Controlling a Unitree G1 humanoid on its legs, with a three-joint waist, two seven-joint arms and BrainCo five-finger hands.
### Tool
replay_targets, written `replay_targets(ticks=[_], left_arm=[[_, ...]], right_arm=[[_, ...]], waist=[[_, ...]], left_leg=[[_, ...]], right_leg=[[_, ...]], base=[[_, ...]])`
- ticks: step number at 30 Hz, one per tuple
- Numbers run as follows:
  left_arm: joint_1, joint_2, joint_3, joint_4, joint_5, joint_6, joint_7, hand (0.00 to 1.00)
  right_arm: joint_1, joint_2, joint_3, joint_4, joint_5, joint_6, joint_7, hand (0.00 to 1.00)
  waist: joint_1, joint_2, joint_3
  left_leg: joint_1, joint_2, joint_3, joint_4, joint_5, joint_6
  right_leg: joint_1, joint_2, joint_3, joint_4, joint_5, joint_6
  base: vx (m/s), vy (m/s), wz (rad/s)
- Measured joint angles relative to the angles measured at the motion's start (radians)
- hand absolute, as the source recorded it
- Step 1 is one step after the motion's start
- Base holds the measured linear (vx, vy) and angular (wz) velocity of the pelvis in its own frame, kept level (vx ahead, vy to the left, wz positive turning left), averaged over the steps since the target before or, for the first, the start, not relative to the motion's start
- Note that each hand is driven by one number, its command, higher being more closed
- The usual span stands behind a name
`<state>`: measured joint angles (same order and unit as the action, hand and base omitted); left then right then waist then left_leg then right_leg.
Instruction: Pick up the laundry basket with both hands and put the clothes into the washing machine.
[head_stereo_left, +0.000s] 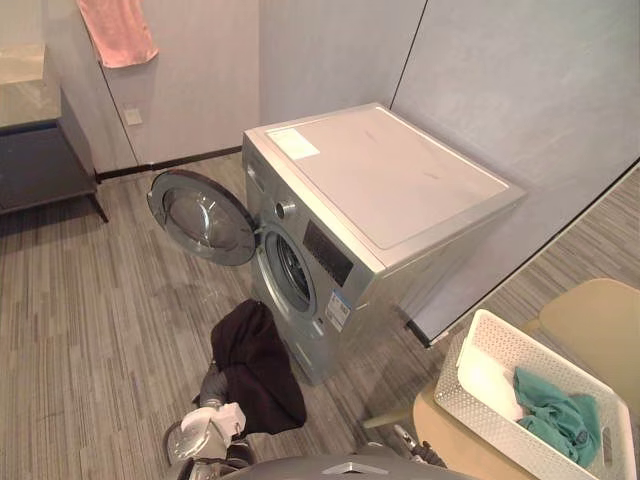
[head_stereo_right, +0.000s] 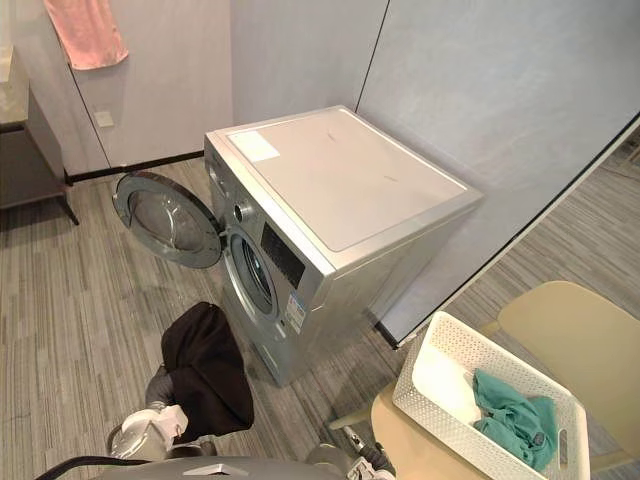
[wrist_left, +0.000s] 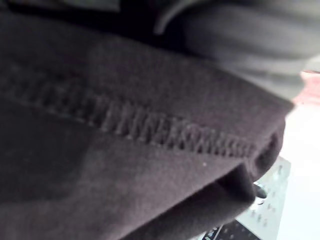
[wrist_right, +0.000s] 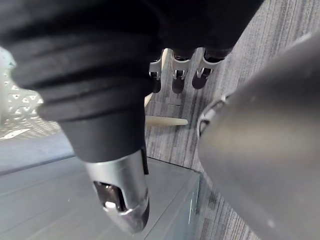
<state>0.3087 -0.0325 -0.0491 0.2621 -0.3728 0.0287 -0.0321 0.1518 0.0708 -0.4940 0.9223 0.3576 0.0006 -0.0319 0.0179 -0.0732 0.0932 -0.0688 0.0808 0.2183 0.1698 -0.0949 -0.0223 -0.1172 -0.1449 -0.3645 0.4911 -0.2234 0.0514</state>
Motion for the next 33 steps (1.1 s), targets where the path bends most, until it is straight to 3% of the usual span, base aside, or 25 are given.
replay_targets(ticks=[1, 3, 6, 9, 10, 11, 12, 13, 14, 15, 17, 18, 19, 20, 21, 22, 23, 24, 25, 27, 30, 32, 33], left_arm=[[-0.016, -0.012, -0.013, 0.013, 0.016, 0.005, -0.007, 1.00], [-0.011, -0.033, -0.060, 0.002, 0.031, 0.013, -0.018, 1.00], [-0.031, -0.033, -0.082, 0.000, 0.062, 0.015, -0.027, 1.00], [-0.038, -0.033, -0.089, -0.024, 0.061, 0.014, -0.027, 1.00], [-0.037, -0.032, -0.085, -0.037, 0.060, 0.014, -0.027, 1.00], [-0.033, -0.032, -0.078, -0.056, 0.059, 0.014, -0.026, 1.00], [-0.029, -0.033, -0.072, -0.061, 0.059, 0.013, -0.026, 1.00], [-0.014, -0.032, -0.049, -0.064, 0.058, 0.013, -0.019, 1.00], [0.002, -0.026, -0.025, -0.066, 0.047, 0.013, -0.005, 1.00], [0.008, -0.020, -0.020, -0.066, 0.042, 0.013, 0.001, 1.00], [0.012, -0.016, 0.014, -0.070, 0.023, 0.013, 0.011, 1.00], [0.014, -0.016, 0.016, -0.072, 0.018, 0.013, 0.015, 1.00], [0.024, -0.024, 0.023, -0.079, 0.008, 0.013, 0.024, 1.00], [0.027, -0.028, 0.028, -0.082, 0.003, 0.013, 0.027, 1.00], [0.035, -0.041, 0.021, -0.085, 0.002, 0.012, 0.033, 1.00], [0.041, -0.042, 0.017, -0.084, 0.003, 0.012, 0.033, 1.00], [0.042, -0.039, 0.025, -0.084, 0.003, 0.012, 0.042, 1.00], [0.042, -0.036, 0.040, -0.087, 0.003, 0.010, 0.049, 1.00], [0.040, -0.031, 0.042, -0.088, 0.003, 0.008, 0.051, 1.00], [0.029, -0.022, 0.030, -0.096, 0.005, 0.008, 0.050, 1.00], [0.024, 0.001, 0.031, -0.120, 0.025, 0.001, 0.050, 1.00], [0.023, 0.013, 0.032, -0.122, 0.026, 0.000, 0.050, 1.00], [0.022, 0.017, 0.032, -0.123, 0.026, -0.001, 0.050, 1.00]], right_arm=[[0.008, -0.004, 0.001, 0.019, 0.003, 0.004, 0.002, 0.00], [0.034, -0.025, -0.021, 0.012, 0.030, 0.000, 0.002, 0.00], [0.072, -0.031, -0.024, 0.014, 0.034, 0.004, 0.001, 0.00], [0.090, -0.033, -0.030, 0.010, 0.029, 0.006, 0.001, 0.00], [0.088, -0.034, -0.029, 0.004, 0.029, 0.004, 0.001, 0.00], [0.085, -0.040, -0.024, -0.003, 0.030, 0.003, 0.000, 0.00], [0.081, -0.046, -0.018, -0.003, 0.029, 0.003, -0.001, 0.00], [0.077, -0.052, -0.001, -0.003, 0.031, 0.003, -0.003, 0.00], [0.067, -0.052, 0.029, -0.007, 0.031, 0.000, -0.003, 0.00], [0.064, -0.052, 0.043, -0.010, 0.031, -0.001, -0.004, 0.00], [0.037, -0.047, 0.139, -0.039, 0.023, -0.004, -0.007, 0.00], [0.029, -0.048, 0.160, -0.043, 0.014, -0.004, -0.005, 0.00], [0.004, -0.049, 0.177, -0.044, -0.008, -0.005, -0.004, 0.00], [-0.008, -0.049, 0.177, -0.045, -0.011, -0.005, -0.003, 0.00], [-0.018, -0.049, 0.179, -0.045, -0.012, -0.004, -0.002, 0.00], [-0.021, -0.051, 0.179, -0.047, -0.013, -0.002, -0.001, 0.00], [-0.020, -0.037, 0.175, -0.043, -0.014, 0.000, 0.000, 0.00], [-0.016, -0.016, 0.175, -0.041, -0.015, 0.004, 0.000, 0.00], [-0.009, -0.013, 0.189, -0.030, -0.022, 0.010, 0.004, 0.00], [-0.006, -0.011, 0.174, -0.030, -0.032, 0.010, 0.007, 0.00], [-0.008, -0.004, 0.148, -0.032, -0.052, 0.005, 0.008, 0.00], [-0.013, -0.009, 0.150, -0.046, -0.051, 0.001, 0.008, 0.00], [-0.016, -0.012, 0.152, -0.047, -0.051, 0.001, 0.008, 0.00]], waist=[[-0.021, -0.026, 0.000], [-0.024, 0.030, -0.010], [-0.036, 0.049, -0.015], [-0.024, 0.063, -0.032], [-0.022, 0.071, -0.034], [-0.013, 0.083, -0.028], [-0.002, 0.098, -0.029], [0.023, 0.098, -0.013], [0.041, 0.074, -0.018], [0.048, 0.076, -0.017], [0.055, 0.045, -0.025], [0.058, 0.044, -0.025], [0.073, 0.030, -0.033], [0.080, 0.035, -0.036], [0.091, 0.055, -0.055], [0.086, 0.067, -0.064], [0.065, 0.045, -0.073], [0.069, 0.009, -0.083], [0.059, -0.009, -0.091], [0.051, -0.005, -0.088], [0.077, 0.012, -0.089], [0.075, 0.021, -0.083], [0.066, 0.022, -0.082]], left_leg=[[-0.011, -0.026, -0.005, 0.030, 0.011, -0.006], [-0.056, 0.030, -0.022, 0.127, -0.019, -0.013], [-0.051, 0.053, -0.065, 0.198, -0.061, -0.037], [-0.069, 0.094, -0.089, 0.320, -0.148, -0.056], [-0.107, 0.115, -0.099, 0.441, -0.166, -0.055], [-0.188, 0.144, -0.140, 0.632, -0.151, -0.053], [-0.220, 0.152, -0.168, 0.710, -0.127, -0.054], [-0.260, 0.156, -0.211, 0.832, -0.066, -0.054], [-0.281, 0.153, -0.234, 0.922, -0.018, -0.043], [-0.282, 0.151, -0.245, 0.934, -0.035, -0.033], [-0.285, 0.152, -0.334, 0.786, -0.161, -0.022], [-0.283, 0.150, -0.367, 0.724, -0.176, -0.021], [-0.261, 0.138, -0.449, 0.587, -0.180, -0.024], [-0.250, 0.135, -0.489, 0.522, -0.176, -0.026], [-0.209, 0.135, -0.551, 0.370, -0.089, -0.041], [-0.204, 0.130, -0.563, 0.355, -0.111, -0.149], [-0.194, 0.099, -0.515, 0.367, -0.165, -0.210], [-0.190, 0.066, -0.475, 0.385, -0.177, -0.187], [-0.196, 0.030, -0.452, 0.411, -0.184, -0.173], [-0.188, 0.009, -0.424, 0.422, -0.196, -0.151], [-0.132, 0.029, -0.311, 0.366, -0.204, -0.106], [-0.078, 0.057, -0.239, 0.293, -0.184, -0.087], [-0.070, 0.066, -0.237, 0.281, -0.181, -0.088]], right_leg=[[0.009, 0.019, 0.017, -0.093, -0.008, -0.033], [0.027, 0.058, -0.010, -0.117, -0.010, -0.015], [0.100, 0.085, -0.061, -0.153, -0.007, -0.036], [0.144, 0.121, -0.060, -0.147, -0.057, -0.035], [0.154, 0.132, -0.061, -0.136, -0.075, -0.037], [0.160, 0.148, -0.046, -0.110, -0.100, -0.048], [0.163, 0.157, -0.031, -0.093, -0.112, -0.056], [0.172, 0.166, 0.020, -0.067, -0.129, -0.064], [0.184, 0.163, 0.067, -0.060, -0.130, -0.062], [0.187, 0.160, 0.084, -0.059, -0.129, -0.061], [0.179, 0.156, 0.183, -0.060, -0.128, -0.051], [0.171, 0.152, 0.216, -0.059, -0.128, -0.047], [0.153, 0.139, 0.285, -0.059, -0.126, -0.026], [0.144, 0.136, 0.318, -0.057, -0.130, -0.013], [0.118, 0.133, 0.398, -0.039, -0.155, 0.028], [0.117, 0.128, 0.419, -0.031, -0.168, 0.051], [0.116, 0.079, 0.451, -0.028, -0.179, 0.077], [0.116, 0.046, 0.506, -0.032, -0.171, 0.079], [0.130, 0.014, 0.540, -0.054, -0.136, 0.083], [0.140, -0.012, 0.548, -0.069, -0.075, 0.085], [0.040, -0.019, 0.578, 0.036, 0.056, 0.078], [-0.067, -0.024, 0.490, 0.155, 0.180, 0.057], [-0.079, -0.024, 0.452, 0.171, 0.186, 0.057]], base=[[0.09, -0.135, 0.70], [0.15, -0.095, 0.46], [0.20, -0.070, 0.31], [0.15, -0.044, 0.04], [0.15, 0.032, -0.05], [0.19, 0.052, -0.20], [0.19, 0.093, -0.69], [0.19, 0.124, -1.13], [0.20, 0.132, -1.24], [0.17, 0.116, -1.26], [0.23, 0.187, -1.19], [0.28, 0.302, -1.43], [0.18, 0.292, -1.29], [0.25, 0.542, -1.75], [0.21, 0.527, -1.25], [0.27, 0.634, -1.02], [0.20, 0.432, -0.50], [0.23, 0.482, -0.33], [0.19, 0.421, -0.20], [0.13, 0.381, -0.08], [0.04, 0.295, -0.86], [-0.08, 0.187, -1.04], [-0.08, 0.102, -0.57]])
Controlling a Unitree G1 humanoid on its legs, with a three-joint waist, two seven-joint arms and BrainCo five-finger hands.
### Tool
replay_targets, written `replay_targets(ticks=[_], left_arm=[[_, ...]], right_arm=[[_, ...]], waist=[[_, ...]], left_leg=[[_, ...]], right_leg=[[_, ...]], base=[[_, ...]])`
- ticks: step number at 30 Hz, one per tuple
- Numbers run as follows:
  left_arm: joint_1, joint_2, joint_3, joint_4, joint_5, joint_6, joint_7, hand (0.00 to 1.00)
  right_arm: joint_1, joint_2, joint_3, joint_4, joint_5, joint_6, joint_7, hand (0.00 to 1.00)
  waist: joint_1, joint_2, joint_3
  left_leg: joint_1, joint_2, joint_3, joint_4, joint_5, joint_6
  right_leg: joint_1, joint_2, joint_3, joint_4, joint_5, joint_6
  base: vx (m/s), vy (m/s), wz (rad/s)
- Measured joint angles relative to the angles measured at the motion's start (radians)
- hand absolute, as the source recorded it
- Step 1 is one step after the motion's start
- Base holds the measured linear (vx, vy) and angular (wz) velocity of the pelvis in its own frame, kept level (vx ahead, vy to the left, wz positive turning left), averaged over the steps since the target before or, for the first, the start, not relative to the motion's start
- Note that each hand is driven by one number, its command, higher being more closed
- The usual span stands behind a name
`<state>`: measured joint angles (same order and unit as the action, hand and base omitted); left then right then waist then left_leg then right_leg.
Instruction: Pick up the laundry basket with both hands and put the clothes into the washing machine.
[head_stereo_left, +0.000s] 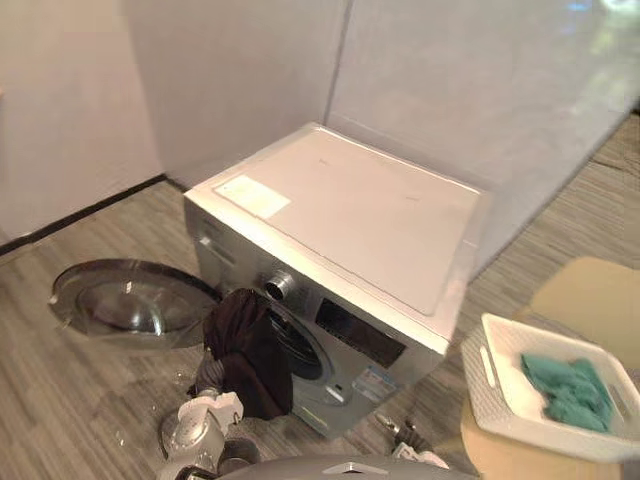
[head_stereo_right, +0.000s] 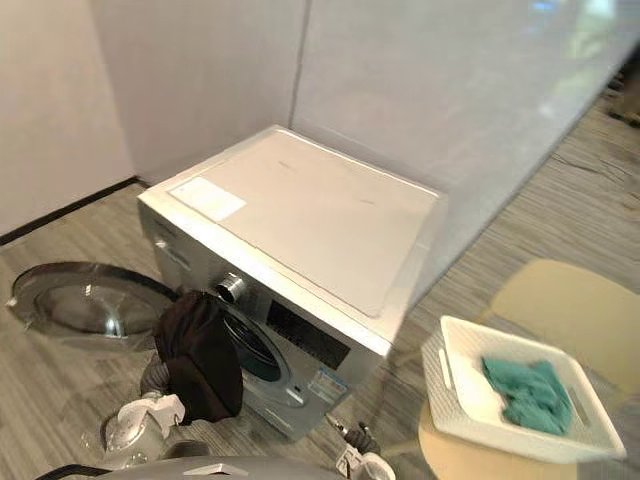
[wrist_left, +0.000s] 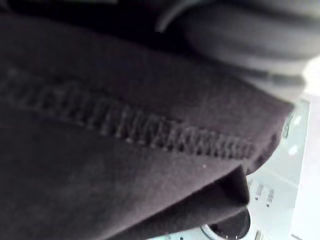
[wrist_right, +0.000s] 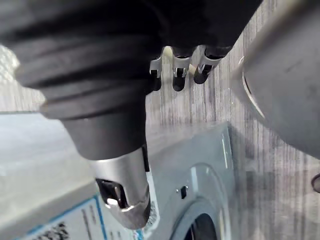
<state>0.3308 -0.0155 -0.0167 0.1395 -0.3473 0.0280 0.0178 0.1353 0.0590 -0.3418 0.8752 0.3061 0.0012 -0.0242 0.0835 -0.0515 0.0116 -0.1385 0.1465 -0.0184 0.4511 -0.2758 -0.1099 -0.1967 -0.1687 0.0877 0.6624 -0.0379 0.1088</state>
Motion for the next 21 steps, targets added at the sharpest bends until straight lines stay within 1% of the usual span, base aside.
replay_targets(ticks=[1, 2, 3, 4, 5, 6, 7, 8, 9, 10, 12, 14, 15, 16, 17, 18, 20, 21], left_arm=[[-0.009, 0.010, 0.000, 0.002, 0.000, 0.000, 0.000, 1.00], [-0.015, 0.011, 0.002, 0.007, 0.000, 0.000, 0.000, 1.00], [-0.019, 0.010, 0.001, 0.012, 0.000, 0.000, 0.000, 1.00], [-0.026, 0.004, 0.000, 0.026, 0.000, -0.001, 0.000, 1.00], [-0.032, -0.002, 0.001, 0.034, 0.000, 0.000, 0.001, 1.00], [-0.035, -0.007, 0.001, 0.034, 0.000, 0.000, 0.001, 1.00], [-0.042, -0.024, 0.005, 0.034, -0.001, 0.000, 0.001, 1.00], [-0.043, -0.032, 0.007, 0.034, -0.002, -0.001, 0.001, 1.00], [-0.050, -0.057, 0.013, 0.038, -0.002, -0.001, 0.002, 1.00], [-0.051, -0.058, 0.011, 0.038, -0.003, -0.001, 0.003, 1.00], [-0.053, -0.059, 0.018, 0.037, -0.010, -0.005, 0.004, 1.00], [-0.064, -0.059, 0.045, 0.037, -0.036, -0.009, 0.010, 1.00], [-0.075, -0.059, 0.073, 0.036, -0.056, -0.011, 0.025, 1.00], [-0.081, -0.059, 0.088, 0.034, -0.064, -0.011, 0.028, 1.00], [-0.092, -0.059, 0.120, 0.031, -0.067, -0.012, 0.044, 1.00], [-0.096, -0.059, 0.137, 0.030, -0.070, -0.013, 0.055, 1.00], [-0.107, -0.059, 0.210, 0.028, -0.085, -0.029, 0.102, 1.00], [-0.114, -0.058, 0.227, 0.028, -0.088, -0.034, 0.116, 1.00]], right_arm=[[-0.002, 0.001, 0.008, -0.001, -0.007, -0.007, 0.004, 0.00], [-0.001, 0.000, 0.017, 0.001, -0.039, -0.007, 0.020, 0.00], [0.000, -0.003, 0.021, 0.001, -0.043, -0.007, 0.026, 0.00], [-0.003, -0.011, 0.030, 0.006, -0.049, -0.006, 0.035, 0.00], [-0.003, -0.022, 0.045, 0.006, -0.049, -0.006, 0.037, 0.00], [-0.004, -0.025, 0.045, 0.005, -0.049, -0.006, 0.037, 0.00], [-0.008, -0.033, 0.045, 0.007, -0.049, -0.006, 0.037, 0.00], [-0.008, -0.035, 0.045, 0.009, -0.049, -0.005, 0.037, 0.00], [-0.016, -0.055, 0.045, 0.006, -0.049, -0.005, 0.037, 0.00], [-0.016, -0.066, 0.045, 0.007, -0.057, -0.004, 0.037, 0.00], [-0.016, -0.078, 0.047, 0.005, -0.077, -0.003, 0.037, 0.00], [-0.026, -0.090, 0.056, 0.004, -0.076, -0.005, 0.037, 0.00], [-0.037, -0.093, 0.058, -0.013, -0.066, -0.007, 0.036, 0.00], [-0.041, -0.094, 0.064, -0.025, -0.063, -0.007, 0.035, 0.00], [-0.044, -0.094, 0.069, -0.052, -0.047, -0.009, 0.035, 0.00], [-0.044, -0.096, 0.076, -0.066, -0.032, -0.009, 0.034, 0.00], [-0.039, -0.099, 0.105, -0.126, -0.010, -0.021, 0.032, 0.00], [-0.037, -0.099, 0.106, -0.139, 0.003, -0.023, 0.032, 0.00]], waist=[[-0.016, -0.006, 0.003], [-0.019, -0.013, 0.007], [-0.019, -0.013, 0.007], [-0.015, -0.011, 0.011], [-0.005, -0.007, 0.017], [0.000, -0.007, 0.023], [0.006, -0.013, 0.041], [0.006, -0.002, 0.056], [-0.001, 0.004, 0.082], [-0.001, 0.012, 0.096], [-0.003, 0.018, 0.118], [-0.006, 0.021, 0.152], [-0.009, 0.023, 0.179], [-0.012, 0.023, 0.192], [-0.018, 0.022, 0.216], [-0.022, 0.022, 0.225], [-0.033, 0.023, 0.260], [-0.033, 0.021, 0.268]], left_leg=[[0.015, 0.019, 0.010, -0.020, 0.007, -0.004], [0.023, 0.034, 0.022, -0.037, 0.013, -0.011], [0.020, 0.040, 0.025, -0.038, 0.014, -0.013], [0.011, 0.052, 0.040, -0.038, 0.012, -0.018], [0.000, 0.063, 0.050, -0.045, 0.015, -0.024], [-0.003, 0.067, 0.057, -0.054, 0.024, -0.031], [-0.005, 0.073, 0.073, -0.068, 0.040, -0.037], [-0.009, 0.070, 0.078, -0.073, 0.046, -0.041], [-0.021, 0.074, 0.074, -0.062, 0.052, -0.043], [-0.030, 0.074, 0.074, -0.057, 0.054, -0.044], [-0.070, 0.071, 0.075, -0.029, 0.054, -0.045], [-0.132, 0.073, 0.073, 0.033, 0.054, -0.044], [-0.198, 0.082, 0.071, 0.105, 0.051, -0.039], [-0.219, 0.087, 0.071, 0.131, 0.048, -0.036], [-0.251, 0.094, 0.069, 0.177, 0.035, -0.033], [-0.267, 0.099, 0.069, 0.198, 0.026, -0.035], [-0.322, 0.120, 0.073, 0.278, -0.024, -0.045], [-0.339, 0.124, 0.075, 0.303, -0.036, -0.045]], right_leg=[[-0.015, 0.001, -0.108, 0.032, -0.019, 0.004], [-0.013, 0.002, -0.218, 0.031, -0.048, -0.005], [-0.011, 0.004, -0.269, 0.015, -0.063, -0.016], [0.010, -0.004, -0.336, -0.042, -0.093, -0.027], [0.029, 0.003, -0.386, -0.109, -0.116, -0.031], [0.038, 0.008, -0.404, -0.142, -0.125, -0.035], [0.066, 0.024, -0.418, -0.211, -0.147, -0.030], [0.074, 0.024, -0.425, -0.241, -0.166, -0.022], [0.065, 0.029, -0.434, -0.247, -0.176, -0.029], [0.048, 0.027, -0.434, -0.224, -0.184, -0.033], [-0.008, 0.011, -0.432, -0.160, -0.214, -0.042], [-0.069, 0.000, -0.432, -0.091, -0.239, -0.052], [-0.122, -0.005, -0.431, -0.031, -0.257, -0.066], [-0.137, -0.007, -0.431, -0.009, -0.267, -0.070], [-0.168, -0.011, -0.429, 0.040, -0.287, -0.077], [-0.185, -0.014, -0.429, 0.065, -0.296, -0.081], [-0.252, -0.019, -0.411, 0.166, -0.339, -0.091], [-0.272, -0.019, -0.400, 0.192, -0.350, -0.092]], base=[[-0.04, 0.005, -0.31], [-0.02, -0.055, -0.27], [0.00, -0.109, -0.32], [0.02, -0.142, -0.38], [0.02, -0.153, -0.43], [0.03, -0.176, -0.38], [0.01, -0.147, -0.21], [0.01, -0.178, -0.11], [-0.01, -0.119, 0.01], [-0.02, -0.112, 0.00], [-0.05, -0.071, 0.03], [-0.09, -0.074, 0.08], [-0.14, -0.063, 0.06], [-0.19, -0.072, 0.05], [-0.12, -0.044, 0.03], [-0.16, -0.048, -0.01], [-0.17, -0.036, -0.10], [-0.19, -0.028, -0.16]])
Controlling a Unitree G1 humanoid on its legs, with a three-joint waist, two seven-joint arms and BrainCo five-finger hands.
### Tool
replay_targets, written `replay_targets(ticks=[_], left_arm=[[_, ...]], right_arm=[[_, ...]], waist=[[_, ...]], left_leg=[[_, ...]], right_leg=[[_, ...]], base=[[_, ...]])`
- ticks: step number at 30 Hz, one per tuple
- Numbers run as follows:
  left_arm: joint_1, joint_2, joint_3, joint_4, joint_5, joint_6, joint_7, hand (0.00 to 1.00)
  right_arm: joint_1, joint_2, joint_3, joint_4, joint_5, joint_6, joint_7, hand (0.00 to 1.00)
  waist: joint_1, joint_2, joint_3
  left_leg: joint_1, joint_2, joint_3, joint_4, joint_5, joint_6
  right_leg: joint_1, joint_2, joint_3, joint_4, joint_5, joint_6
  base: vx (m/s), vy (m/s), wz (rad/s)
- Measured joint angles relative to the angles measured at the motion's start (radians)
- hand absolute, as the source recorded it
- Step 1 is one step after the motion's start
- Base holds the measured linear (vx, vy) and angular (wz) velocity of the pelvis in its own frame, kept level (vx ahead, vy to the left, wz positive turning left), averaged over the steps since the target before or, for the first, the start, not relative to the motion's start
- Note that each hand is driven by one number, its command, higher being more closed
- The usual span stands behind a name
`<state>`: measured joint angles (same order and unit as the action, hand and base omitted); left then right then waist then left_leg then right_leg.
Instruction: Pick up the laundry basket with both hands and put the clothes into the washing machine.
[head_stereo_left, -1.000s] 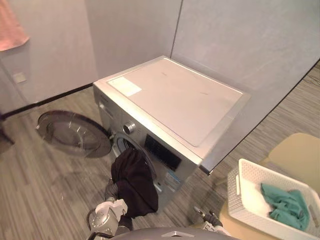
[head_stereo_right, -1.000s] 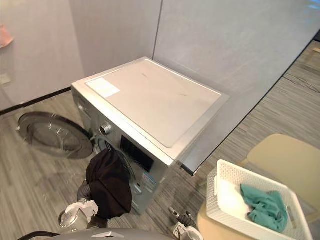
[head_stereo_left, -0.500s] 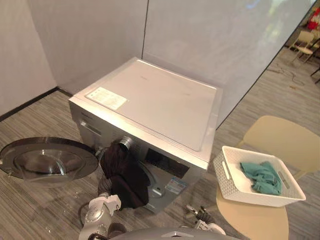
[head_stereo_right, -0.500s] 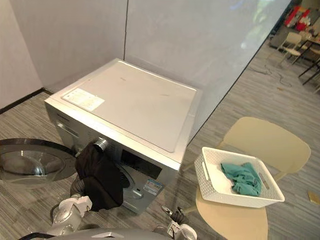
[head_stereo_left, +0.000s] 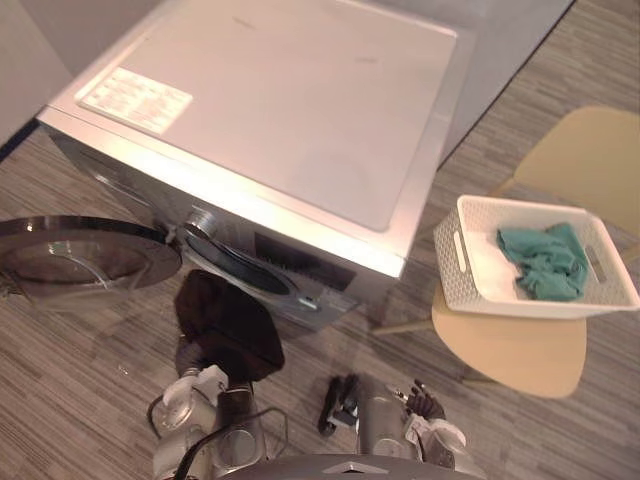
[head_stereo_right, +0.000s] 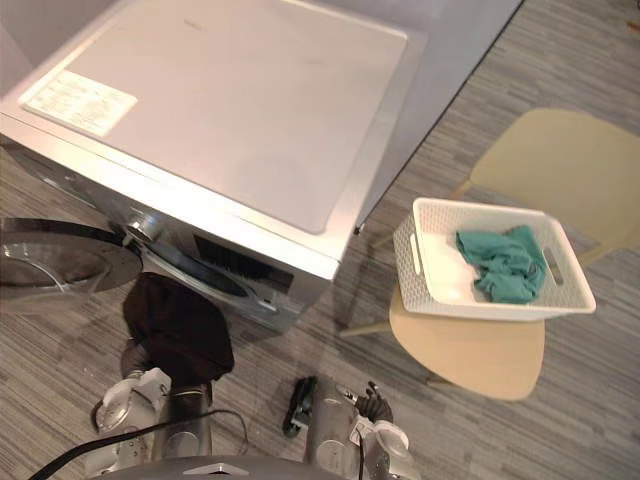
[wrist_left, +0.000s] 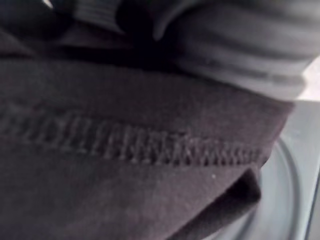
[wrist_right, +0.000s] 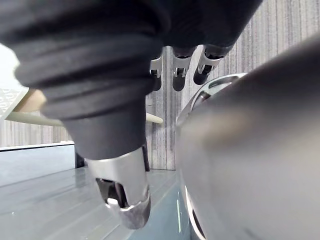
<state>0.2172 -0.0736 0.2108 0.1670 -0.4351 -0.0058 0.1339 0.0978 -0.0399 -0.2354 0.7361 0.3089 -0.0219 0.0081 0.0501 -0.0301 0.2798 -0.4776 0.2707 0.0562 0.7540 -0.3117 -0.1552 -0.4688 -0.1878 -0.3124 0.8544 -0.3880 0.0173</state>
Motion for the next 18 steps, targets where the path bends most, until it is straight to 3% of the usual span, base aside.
replay_targets(ticks=[2, 6, 9, 18], left_arm=[[-0.037, 0.004, 0.071, 0.000, -0.015, -0.009, 0.050, 1.00], [-0.118, 0.034, 0.164, 0.030, -0.079, -0.042, 0.110, 1.00], [-0.240, 0.109, 0.221, 0.112, -0.128, -0.055, 0.143, 1.00], [-0.514, 0.258, 0.225, 0.120, -0.153, -0.068, 0.163, 1.00]], right_arm=[[0.005, -0.002, -0.002, -0.037, 0.019, -0.007, -0.002, 0.00], [0.005, -0.006, -0.017, -0.054, 0.054, -0.024, -0.013, 0.00], [0.005, -0.010, -0.053, -0.043, 0.077, -0.026, -0.024, 0.00], [0.005, -0.018, -0.131, -0.008, 0.075, -0.013, -0.042, 0.00]], waist=[[-0.002, -0.002, 0.024], [-0.004, -0.011, 0.051], [-0.016, -0.022, 0.075], [-0.028, -0.050, 0.146]], left_leg=[[-0.064, 0.017, -0.001, 0.087, -0.032, -0.003], [-0.157, 0.039, -0.005, 0.158, -0.041, -0.009], [-0.224, 0.059, -0.011, 0.202, -0.042, -0.010], [-0.391, 0.072, -0.037, 0.270, -0.044, -0.006]], right_leg=[[-0.072, -0.001, 0.024, 0.085, -0.035, 0.001], [-0.171, 0.005, 0.038, 0.150, -0.040, -0.006], [-0.237, 0.018, 0.047, 0.180, -0.035, -0.014], [-0.374, 0.030, 0.043, 0.196, 0.008, -0.032]], base=[[-0.17, -0.020, -0.21], [-0.14, -0.021, -0.18], [-0.06, -0.003, -0.13], [-0.03, 0.031, -0.07]])
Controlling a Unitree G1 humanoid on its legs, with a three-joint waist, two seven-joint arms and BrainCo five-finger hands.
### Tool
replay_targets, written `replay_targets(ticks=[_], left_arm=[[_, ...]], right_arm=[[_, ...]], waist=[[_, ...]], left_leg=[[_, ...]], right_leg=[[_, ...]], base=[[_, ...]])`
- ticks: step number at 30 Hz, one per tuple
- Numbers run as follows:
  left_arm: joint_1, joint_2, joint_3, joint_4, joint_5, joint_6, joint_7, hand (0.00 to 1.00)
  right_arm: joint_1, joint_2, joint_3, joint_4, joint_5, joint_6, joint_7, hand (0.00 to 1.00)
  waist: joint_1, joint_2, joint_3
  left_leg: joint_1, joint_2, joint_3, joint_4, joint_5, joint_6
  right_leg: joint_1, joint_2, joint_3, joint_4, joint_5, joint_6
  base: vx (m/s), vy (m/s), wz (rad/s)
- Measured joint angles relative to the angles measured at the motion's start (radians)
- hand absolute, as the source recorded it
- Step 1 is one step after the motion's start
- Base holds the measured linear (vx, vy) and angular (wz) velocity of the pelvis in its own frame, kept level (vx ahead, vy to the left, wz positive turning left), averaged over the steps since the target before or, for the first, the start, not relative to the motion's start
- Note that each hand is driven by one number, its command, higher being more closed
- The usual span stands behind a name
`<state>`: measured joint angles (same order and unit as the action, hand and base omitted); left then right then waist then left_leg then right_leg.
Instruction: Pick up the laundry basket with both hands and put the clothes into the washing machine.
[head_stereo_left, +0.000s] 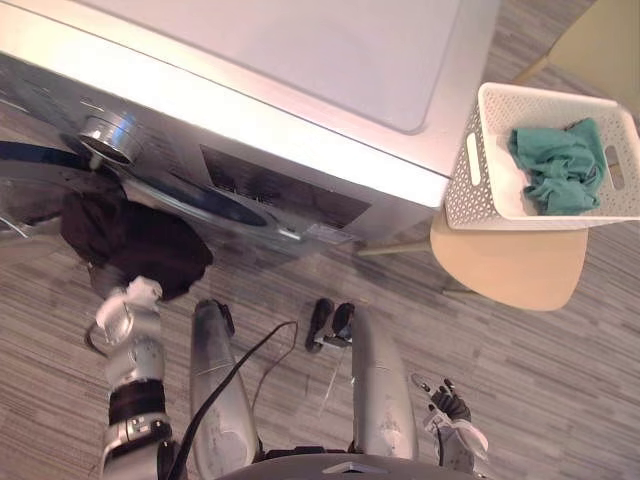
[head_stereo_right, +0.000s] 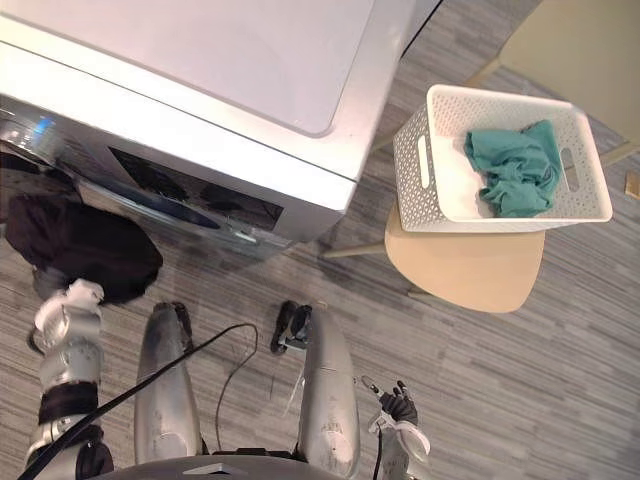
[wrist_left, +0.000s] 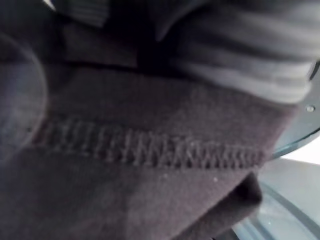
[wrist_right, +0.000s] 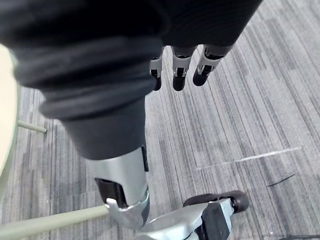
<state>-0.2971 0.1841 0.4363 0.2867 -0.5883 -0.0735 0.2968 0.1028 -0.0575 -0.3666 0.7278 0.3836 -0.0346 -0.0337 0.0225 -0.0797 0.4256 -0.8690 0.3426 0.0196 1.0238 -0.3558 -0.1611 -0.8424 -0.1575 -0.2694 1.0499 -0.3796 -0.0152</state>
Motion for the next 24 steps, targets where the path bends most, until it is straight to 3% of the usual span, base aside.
replay_targets(ticks=[5, 12, 19, 24], left_arm=[[-0.201, 0.083, -0.008, 0.110, -0.047, -0.011, -0.005, 1.00], [-0.325, 0.096, -0.026, 0.341, -0.043, -0.005, -0.021, 1.00], [-0.450, 0.070, -0.122, 0.411, -0.009, 0.010, -0.028, 1.00], [-0.451, -0.005, -0.209, 0.317, 0.002, -0.029, 0.012, 1.00]], right_arm=[[-0.003, 0.001, 0.002, -0.005, 0.003, -0.001, 0.001, 0.00], [-0.049, 0.004, 0.015, -0.004, 0.004, -0.006, 0.000, 0.00], [-0.059, 0.010, 0.021, -0.004, 0.013, -0.012, -0.014, 0.00], [-0.060, 0.020, 0.050, -0.007, 0.013, -0.028, -0.038, 0.00]], waist=[[-0.005, -0.021, 0.025], [-0.009, -0.049, 0.063], [-0.037, -0.061, 0.101], [-0.039, -0.061, 0.101]], left_leg=[[-0.082, 0.005, -0.017, 0.014, 0.003, 0.003], [-0.135, 0.052, 0.011, 0.011, 0.002, 0.004], [-0.226, 0.056, 0.007, 0.021, 0.011, 0.012], [-0.265, 0.045, 0.007, 0.005, 0.025, 0.014]], right_leg=[[-0.063, 0.008, -0.012, -0.012, 0.018, -0.001], [-0.127, 0.058, 0.008, -0.067, 0.068, 0.000], [-0.211, 0.057, 0.004, -0.062, 0.079, -0.004], [-0.250, 0.046, 0.000, -0.064, 0.080, -0.004]], base=[[0.00, -0.009, -0.05], [-0.02, -0.044, -0.29], [-0.04, -0.075, -0.06], [-0.04, -0.095, 0.06]])
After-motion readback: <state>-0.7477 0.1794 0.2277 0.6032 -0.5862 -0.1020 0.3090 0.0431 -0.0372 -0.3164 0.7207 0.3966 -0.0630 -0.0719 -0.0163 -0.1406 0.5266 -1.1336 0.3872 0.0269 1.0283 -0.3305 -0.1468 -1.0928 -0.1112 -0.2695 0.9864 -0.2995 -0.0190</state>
